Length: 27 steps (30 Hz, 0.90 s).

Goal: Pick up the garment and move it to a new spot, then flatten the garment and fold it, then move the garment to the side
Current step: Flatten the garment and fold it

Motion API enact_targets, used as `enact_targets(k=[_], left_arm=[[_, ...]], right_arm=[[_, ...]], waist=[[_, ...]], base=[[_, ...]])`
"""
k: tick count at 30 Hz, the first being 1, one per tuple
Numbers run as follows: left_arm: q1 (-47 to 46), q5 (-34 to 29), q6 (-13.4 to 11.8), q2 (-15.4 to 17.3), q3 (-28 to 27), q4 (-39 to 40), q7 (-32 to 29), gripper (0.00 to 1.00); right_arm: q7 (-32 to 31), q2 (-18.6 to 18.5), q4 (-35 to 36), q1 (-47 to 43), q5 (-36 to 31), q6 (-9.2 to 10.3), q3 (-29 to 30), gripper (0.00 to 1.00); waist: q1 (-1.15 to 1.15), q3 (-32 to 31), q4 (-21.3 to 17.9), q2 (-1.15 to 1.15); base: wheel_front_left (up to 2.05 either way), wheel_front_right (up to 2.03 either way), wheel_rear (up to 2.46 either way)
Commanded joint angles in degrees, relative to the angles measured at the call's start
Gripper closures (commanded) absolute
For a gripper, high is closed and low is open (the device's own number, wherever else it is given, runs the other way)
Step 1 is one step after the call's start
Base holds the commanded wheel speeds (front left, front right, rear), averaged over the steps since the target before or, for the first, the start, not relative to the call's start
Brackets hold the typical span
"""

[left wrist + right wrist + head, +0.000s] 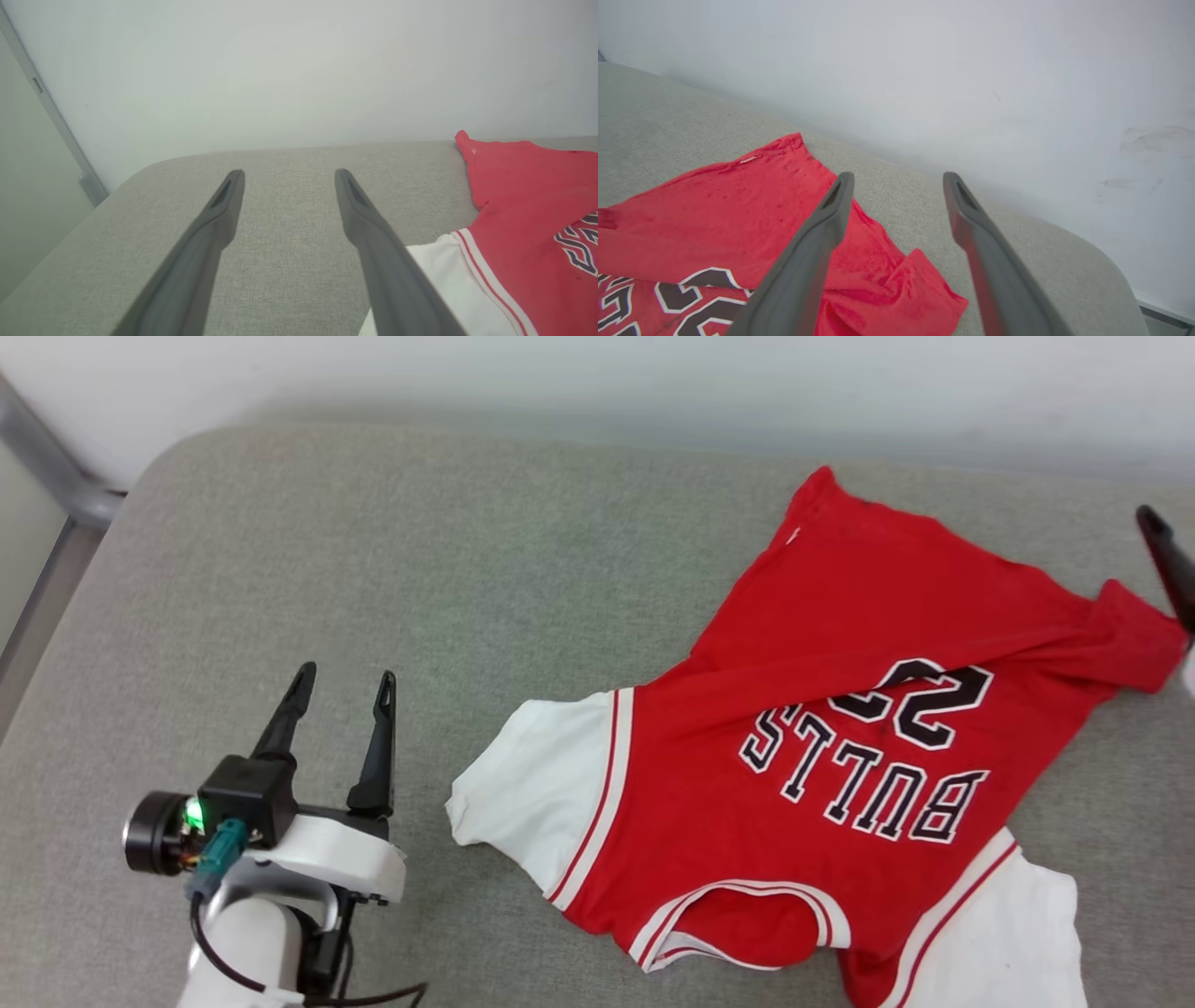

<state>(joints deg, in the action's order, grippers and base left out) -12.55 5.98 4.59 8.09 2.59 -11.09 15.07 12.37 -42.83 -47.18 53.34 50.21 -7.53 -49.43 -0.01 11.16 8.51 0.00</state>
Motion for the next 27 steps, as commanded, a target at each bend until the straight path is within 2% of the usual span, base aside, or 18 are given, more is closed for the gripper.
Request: enact_targets(k=[1, 5, 8, 11, 12, 15, 19, 26, 27], left_arm=[[-1.16, -0.3, 0.57, 0.95, 0.07, -0.4, 0.14, 0.0], [-3.94, 1.92, 1.81, 3.15, 0.54, -2.79, -1.43, 0.0], [-7.18, 3.99, 2.47, 5.93, 1.65, -3.6, -5.06, 0.0], [-9.68, 7.08, 2.84, 8.07, 4.09, -4.16, -11.27, 0.0], [-9.68, 7.08, 2.84, 8.07, 4.09, -4.16, -11.27, 0.0], [-12.56, 11.38, 2.83, 11.95, 8.65, -3.35, -19.02, 0.0], [-15.38, 20.41, 2.82, 17.46, 14.72, -2.24, -30.44, 0.0], [-19.63, 33.81, 2.84, 26.35, 27.03, -0.36, -52.02, 0.0], [-19.63, 33.81, 2.84, 26.35, 27.03, -0.36, -52.02, 0.0]], right_arm=[[1.17, 1.53, 1.14, -2.14, -0.71, 0.07, 1.43, 0.0], [2.65, 3.44, 5.82, -7.46, -3.35, 0.08, 7.6, 0.0], [2.85, 5.08, 10.37, -12.5, -7.35, 0.08, 13.31, 0.0], [2.81, 6.86, 15.34, -18.97, -11.11, 0.08, 19.8, 0.0], [2.81, 6.86, 15.34, -18.97, -11.11, 0.08, 19.8, 0.0], [2.56, 8.79, 20.71, -25.4, -14.76, 0.08, 25.04, 0.0], [-0.17, 12.07, 28.51, -33.2, -19.02, 0.08, 31.91, 0.0], [-8.35, 18.0, 40.81, -43.64, -24.55, 0.07, 39.89, 0.0], [-8.35, 18.0, 40.81, -43.64, -24.55, 0.07, 39.89, 0.0]], waist=[[0.01, -1.38, -1.28, 0.0], [0.01, -2.55, -2.68, 0.0], [0.01, -3.09, -3.62, 0.0], [0.01, -3.43, -4.35, 0.0], [0.01, -3.43, -4.35, 0.0], [0.01, -3.46, -5.13, 0.0], [0.01, -3.16, -5.96, 0.0], [0.01, -2.21, -7.59, 0.0], [0.01, -2.21, -7.59, 0.0]], base=[[0.0, 0.0, 0.0], [0.0, 0.0, 0.0], [0.0, 0.0, 0.0], [0.0, 0.0, 0.0], [0.0, 0.0, 0.0], [0.0, 0.0, 0.0], [0.0, 0.0, 0.0], [0.0, 0.0, 0.0], [0.0, 0.0, 0.0]])
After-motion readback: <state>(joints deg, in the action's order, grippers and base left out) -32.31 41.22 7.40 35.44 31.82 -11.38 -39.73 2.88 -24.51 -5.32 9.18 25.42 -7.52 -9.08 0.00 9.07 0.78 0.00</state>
